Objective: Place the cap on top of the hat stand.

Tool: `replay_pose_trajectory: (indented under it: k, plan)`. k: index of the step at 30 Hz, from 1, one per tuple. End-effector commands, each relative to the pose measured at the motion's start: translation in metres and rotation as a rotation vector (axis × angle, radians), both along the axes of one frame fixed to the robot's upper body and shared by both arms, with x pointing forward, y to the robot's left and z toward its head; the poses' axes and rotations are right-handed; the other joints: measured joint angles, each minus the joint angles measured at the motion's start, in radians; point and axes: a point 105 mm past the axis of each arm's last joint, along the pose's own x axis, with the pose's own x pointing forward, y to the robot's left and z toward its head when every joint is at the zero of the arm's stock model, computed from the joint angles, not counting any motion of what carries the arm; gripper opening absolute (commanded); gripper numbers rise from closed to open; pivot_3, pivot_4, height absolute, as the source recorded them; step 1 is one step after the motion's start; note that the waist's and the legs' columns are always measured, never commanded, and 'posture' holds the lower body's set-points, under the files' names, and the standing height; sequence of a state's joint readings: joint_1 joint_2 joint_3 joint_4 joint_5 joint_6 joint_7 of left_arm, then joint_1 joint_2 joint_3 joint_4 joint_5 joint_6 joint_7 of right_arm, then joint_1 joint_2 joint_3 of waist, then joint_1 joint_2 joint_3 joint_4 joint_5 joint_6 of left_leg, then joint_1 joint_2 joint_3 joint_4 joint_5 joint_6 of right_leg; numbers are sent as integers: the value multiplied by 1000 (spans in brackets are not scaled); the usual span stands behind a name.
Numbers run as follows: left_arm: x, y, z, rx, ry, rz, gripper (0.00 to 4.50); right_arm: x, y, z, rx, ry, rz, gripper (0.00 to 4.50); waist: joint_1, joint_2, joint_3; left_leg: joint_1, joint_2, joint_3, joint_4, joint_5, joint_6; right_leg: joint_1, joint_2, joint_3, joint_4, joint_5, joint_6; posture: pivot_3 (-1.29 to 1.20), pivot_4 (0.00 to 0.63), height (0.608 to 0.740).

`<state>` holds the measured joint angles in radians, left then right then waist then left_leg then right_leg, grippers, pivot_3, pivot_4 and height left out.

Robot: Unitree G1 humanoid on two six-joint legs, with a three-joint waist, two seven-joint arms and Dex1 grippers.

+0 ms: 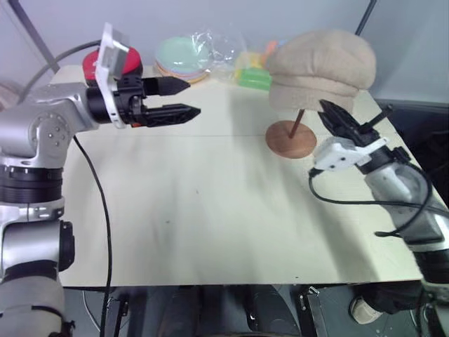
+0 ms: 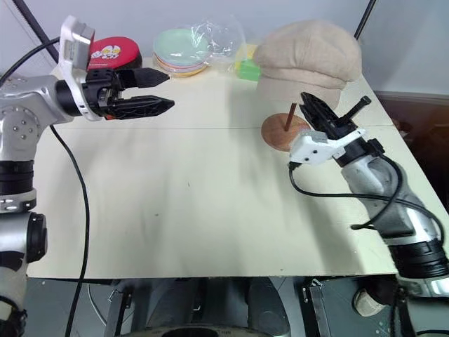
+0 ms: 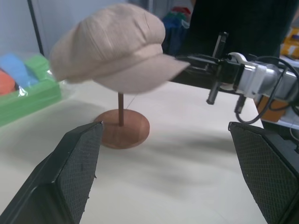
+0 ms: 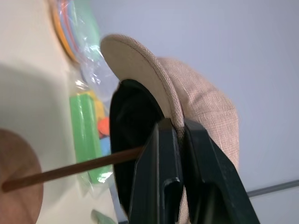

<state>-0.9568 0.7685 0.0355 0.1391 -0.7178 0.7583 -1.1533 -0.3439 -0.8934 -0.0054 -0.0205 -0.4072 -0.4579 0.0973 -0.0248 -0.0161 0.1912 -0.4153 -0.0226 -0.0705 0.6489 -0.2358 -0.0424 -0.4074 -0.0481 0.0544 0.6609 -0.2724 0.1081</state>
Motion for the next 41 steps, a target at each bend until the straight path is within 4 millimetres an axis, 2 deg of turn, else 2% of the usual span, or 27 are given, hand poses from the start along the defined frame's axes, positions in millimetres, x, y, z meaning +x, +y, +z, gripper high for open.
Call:
replay_pose_trajectory:
  k: [1, 5, 10, 11, 14, 18, 19, 25, 27, 30, 32, 33, 35, 37, 41]
  plan:
    - [-3, 1, 19, -17, -75, -4, 4500, -1, -9, 1, -13, -32, 93, 27, -5, 0, 0, 0, 0, 0, 0, 0, 0, 0, 0, 0, 0, 0, 0, 0, 150, 740]
    - [-1, -2, 22, -17, -83, -5, 4500, 18, -25, -16, 5, 28, 73, 27, -18, 0, 0, 1, 0, 1, 0, 0, 0, 0, 0, 1, 0, 0, 0, 0, 150, 740]
    - [-3, -2, 24, -16, -93, -5, 4500, 27, -27, -22, -28, 61, 79, 27, -20, 0, 0, 3, 0, 1, -1, 0, 0, 1, 0, 2, 1, -1, -1, 0, 150, 740]
    - [-4, -1, 24, -15, -94, -3, 4500, 28, -28, -24, -25, 81, 83, 708, -20, 0, 0, 3, 0, 1, -1, 0, 0, 1, 0, 2, 1, -1, -1, 0, 150, 740]
    - [-4, 0, 23, -14, -97, 6, 4500, 26, -27, -27, -45, 94, 93, 1973, -19, 0, 0, 3, 0, 1, 0, 0, 0, 2, 0, 2, 1, -1, -1, 0, 150, 740]
    - [-3, 0, 24, -18, -101, 13, 4500, 23, -29, -29, -109, 93, 69, 4120, -20, 0, 0, 3, 0, 1, -1, 0, 0, 1, 1, 2, 1, -1, -1, 0, 150, 740]
    - [-2, 0, 24, -18, -102, 14, 4500, 22, -30, -30, -115, 99, 65, 4424, -20, 0, 0, 3, 0, 1, -1, 0, 0, 1, 1, 2, 2, -1, -1, 0, 150, 740]
    - [0, 3, 21, -18, -107, 25, 4500, -2, -50, -21, -2, 269, 27, 4424, -15, 0, 0, 3, 0, 1, 0, 0, 0, 2, 0, 2, 1, -1, -1, 0, 150, 740]
    - [2, 6, 20, -17, -109, 34, 4500, -12, -57, -6, 92, 377, 26, 4424, -17, 0, 0, 4, 0, 1, 0, 0, 0, 4, 0, 2, 1, -1, -1, 0, 150, 740]
    - [4, 12, 17, -11, -115, 54, 4500, -22, -77, 27, 352, 547, 26, 4424, -20, 1, 1, 6, 2, 2, -1, 0, 0, 5, 0, 3, 2, -1, -1, 0, 150, 740]
    - [5, 15, 17, -14, -116, 65, 4500, -31, -88, 43, 548, 730, 77, 4424, -19, 1, 1, 7, 2, 2, -1, 0, 0, 6, 0, 3, 2, -1, -1, 0, 150, 740]
    - [5, 16, 17, -15, -116, 67, 4500, -38, -89, 49, 593, 811, 123, 4424, -17, 1, 1, 8, 3, 1, -1, 0, 0, 7, 1, 3, 2, -1, -1, 0, 150, 740]
    - [6, 18, 16, -16, -117, 70, 4500, -50, -92, 54, 680, 994, 181, 4424, -16, 1, 1, 8, 4, 0, 0, 0, 1, 8, 0, 1, 1, -1, -1, 0, 150, 740]
    - [7, 18, 16, -13, -119, 73, 4500, -55, -100, 57, 726, 1077, 198, 4424, -15, 1, 1, 8, 4, 0, 0, -1, 1, 10, 0, 1, 0, -1, -1, 0, 150, 740]
    - [9, 18, 16, 0, -131, 80, 4500, -50, -113, 62, 801, 1110, 205, 4424, -14, 1, 1, 9, 3, 1, 0, -1, 1, 10, -1, 1, -1, -1, -1, 0, 150, 740]
